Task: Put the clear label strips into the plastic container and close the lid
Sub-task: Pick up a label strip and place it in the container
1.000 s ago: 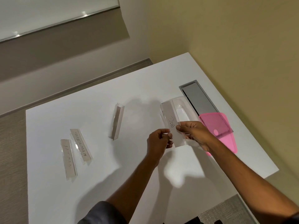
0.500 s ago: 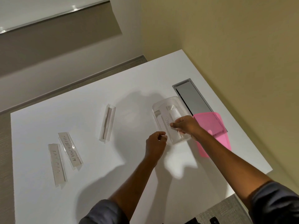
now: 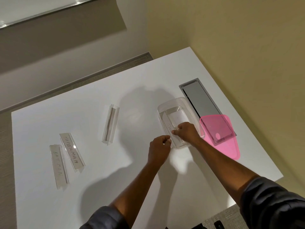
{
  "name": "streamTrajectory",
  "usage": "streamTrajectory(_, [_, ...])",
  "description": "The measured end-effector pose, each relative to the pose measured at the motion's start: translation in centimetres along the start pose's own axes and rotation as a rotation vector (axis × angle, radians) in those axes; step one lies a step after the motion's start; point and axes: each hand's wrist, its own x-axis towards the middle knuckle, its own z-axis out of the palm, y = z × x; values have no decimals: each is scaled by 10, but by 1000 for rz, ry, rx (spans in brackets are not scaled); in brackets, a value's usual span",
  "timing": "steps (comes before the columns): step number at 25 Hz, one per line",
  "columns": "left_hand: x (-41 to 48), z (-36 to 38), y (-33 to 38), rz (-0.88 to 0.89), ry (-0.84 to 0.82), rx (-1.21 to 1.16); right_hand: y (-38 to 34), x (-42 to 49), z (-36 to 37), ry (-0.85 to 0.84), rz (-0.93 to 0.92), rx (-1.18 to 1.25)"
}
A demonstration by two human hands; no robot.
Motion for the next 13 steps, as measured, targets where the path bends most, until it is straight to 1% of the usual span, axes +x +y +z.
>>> streamTrajectory(3, [2,0,0,10,-16,4,-4,-3,4,36,-19,-76])
streamTrajectory(9, [0,-2,1,30,-31,10,-14,-9,14,85,-60,-115])
streamTrajectory(13, [-4,-7,1,32,-64,-1,-16,-12,16,91,-42,-151])
